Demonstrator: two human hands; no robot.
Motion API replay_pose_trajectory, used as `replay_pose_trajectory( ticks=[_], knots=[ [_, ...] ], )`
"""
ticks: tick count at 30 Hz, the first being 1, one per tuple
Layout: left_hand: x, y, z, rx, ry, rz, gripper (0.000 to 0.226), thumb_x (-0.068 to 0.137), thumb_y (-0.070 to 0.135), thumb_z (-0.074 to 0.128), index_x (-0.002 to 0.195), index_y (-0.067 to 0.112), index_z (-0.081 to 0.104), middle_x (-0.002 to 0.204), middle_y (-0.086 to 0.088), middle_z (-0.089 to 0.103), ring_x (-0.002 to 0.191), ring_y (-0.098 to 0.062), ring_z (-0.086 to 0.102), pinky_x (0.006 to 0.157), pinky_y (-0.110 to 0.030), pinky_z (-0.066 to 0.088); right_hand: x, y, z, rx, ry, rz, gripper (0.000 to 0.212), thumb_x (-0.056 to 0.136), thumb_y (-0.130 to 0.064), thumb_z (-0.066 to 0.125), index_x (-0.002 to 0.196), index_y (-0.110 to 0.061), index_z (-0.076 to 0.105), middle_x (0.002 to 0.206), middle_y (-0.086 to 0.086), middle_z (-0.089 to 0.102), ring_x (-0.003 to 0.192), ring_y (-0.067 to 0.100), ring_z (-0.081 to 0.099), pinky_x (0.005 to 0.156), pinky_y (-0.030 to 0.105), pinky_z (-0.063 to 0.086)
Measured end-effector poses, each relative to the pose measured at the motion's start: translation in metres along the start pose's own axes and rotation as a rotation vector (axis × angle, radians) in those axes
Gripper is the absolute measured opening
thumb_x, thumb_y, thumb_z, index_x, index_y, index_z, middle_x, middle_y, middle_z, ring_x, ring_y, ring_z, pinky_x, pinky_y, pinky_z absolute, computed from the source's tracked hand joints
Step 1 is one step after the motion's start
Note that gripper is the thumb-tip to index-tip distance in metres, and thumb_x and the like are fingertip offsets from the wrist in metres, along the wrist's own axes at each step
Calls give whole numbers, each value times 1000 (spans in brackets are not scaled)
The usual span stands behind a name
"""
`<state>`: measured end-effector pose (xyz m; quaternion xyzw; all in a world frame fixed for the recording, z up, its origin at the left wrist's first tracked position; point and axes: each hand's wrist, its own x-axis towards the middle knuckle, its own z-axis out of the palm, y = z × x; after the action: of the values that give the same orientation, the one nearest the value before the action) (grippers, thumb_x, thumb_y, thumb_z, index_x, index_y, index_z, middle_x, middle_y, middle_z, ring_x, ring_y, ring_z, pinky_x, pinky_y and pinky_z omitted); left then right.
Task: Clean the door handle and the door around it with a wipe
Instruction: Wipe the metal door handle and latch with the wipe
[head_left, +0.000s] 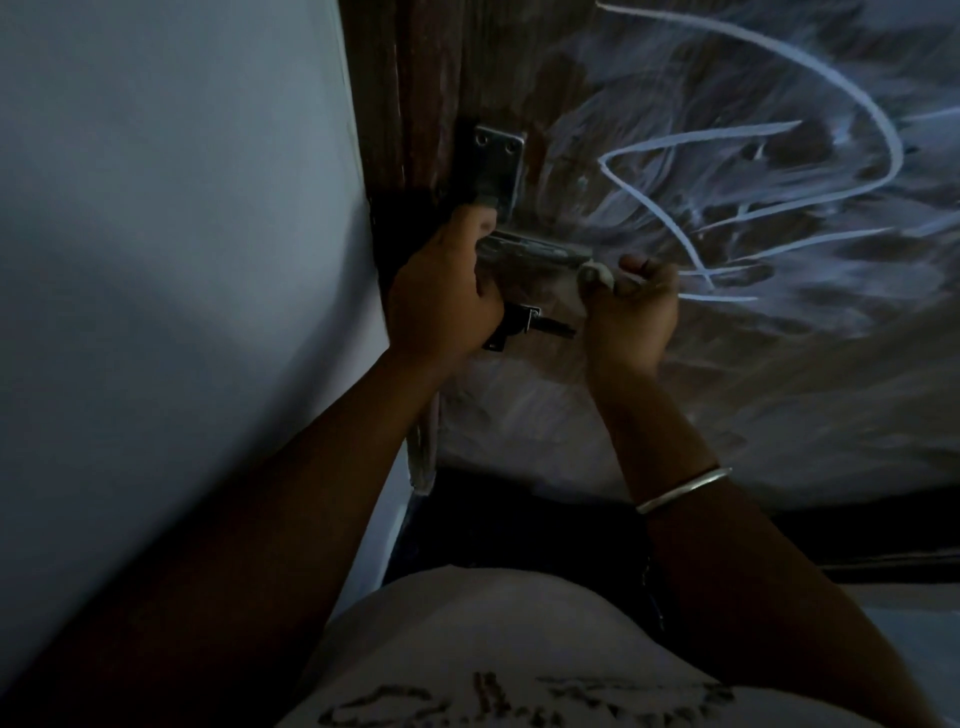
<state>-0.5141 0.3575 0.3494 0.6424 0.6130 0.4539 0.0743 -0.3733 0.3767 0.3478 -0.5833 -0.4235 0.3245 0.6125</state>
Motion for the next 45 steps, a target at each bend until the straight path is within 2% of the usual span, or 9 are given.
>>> replay_pose_trajectory(
  ticks=[6, 9, 15, 19, 24, 29, 35, 40, 45],
  knots=[
    [3, 0, -4, -63, -7, -33, 51, 74, 1, 60, 123, 12, 47, 125, -4, 59, 91, -30, 63, 79, -40, 54, -22, -3, 13, 382, 24, 268, 29, 83, 12, 58, 85, -14, 45, 91, 10, 59, 85, 19, 63, 83, 41, 56],
    [5, -3, -5, -74, -11, -67, 53, 74, 1, 61, 123, 14, 46, 126, 3, 59, 87, -30, 63, 71, -28, 50, -25, -5, 10, 289, 77, 146, 31, 80, 4, 65, 83, -22, 48, 83, -1, 61, 73, 3, 65, 69, 24, 57],
    [9, -8, -8, -174, 24, -61, 47, 75, -4, 57, 119, 11, 49, 120, 1, 63, 97, 0, 53, 74, 3, 38, -18, 9, -5, -77, 186, -185, 25, 76, -16, 74, 67, -26, 53, 77, 16, 65, 66, 14, 58, 60, 20, 48],
    [4, -6, -3, -300, 187, -12, 33, 75, -8, 54, 106, 4, 54, 108, 0, 64, 100, -8, 59, 84, -14, 48, -5, 10, 2, -314, 97, -416, 13, 74, -16, 72, 67, -13, 62, 66, 2, 60, 61, 8, 53, 57, 20, 42],
    [8, -11, -6, -266, 314, -51, 22, 76, -4, 55, 98, 1, 57, 91, 5, 63, 88, -8, 62, 81, -6, 43, -15, 13, 18, -447, -64, -524, 8, 79, -12, 69, 84, -7, 74, 80, 13, 72, 74, 25, 67, 69, 27, 48],
    [7, -16, -5, -253, 360, -106, 19, 75, -5, 51, 92, -1, 59, 86, 1, 64, 82, -9, 61, 77, -10, 47, -8, 3, 4, -455, 40, -544, 9, 75, -8, 72, 83, -5, 74, 75, 16, 70, 68, 26, 65, 64, 18, 39],
    [6, -18, -1, -208, 331, -140, 21, 77, 0, 58, 97, 3, 59, 89, -3, 66, 82, -7, 58, 73, -8, 45, -14, -1, 30, -500, -103, -646, 10, 81, -10, 69, 84, -2, 73, 77, 16, 71, 69, 24, 66, 64, 16, 38],
    [1, -21, 0, -215, 309, -122, 24, 76, -2, 60, 99, 1, 57, 89, -10, 66, 79, -10, 57, 67, -4, 41, -9, 7, 19, -477, -82, -564, 9, 79, -11, 70, 84, -5, 73, 78, 13, 71, 71, 26, 67, 66, 30, 49],
    [0, -21, 0, -212, 302, -105, 22, 78, -3, 60, 100, -1, 57, 87, -12, 65, 79, -12, 58, 69, -8, 43, -9, -2, 27, -439, -55, -608, 9, 80, -14, 69, 79, -4, 71, 70, 12, 69, 63, 20, 63, 58, 17, 37]
  ],
)
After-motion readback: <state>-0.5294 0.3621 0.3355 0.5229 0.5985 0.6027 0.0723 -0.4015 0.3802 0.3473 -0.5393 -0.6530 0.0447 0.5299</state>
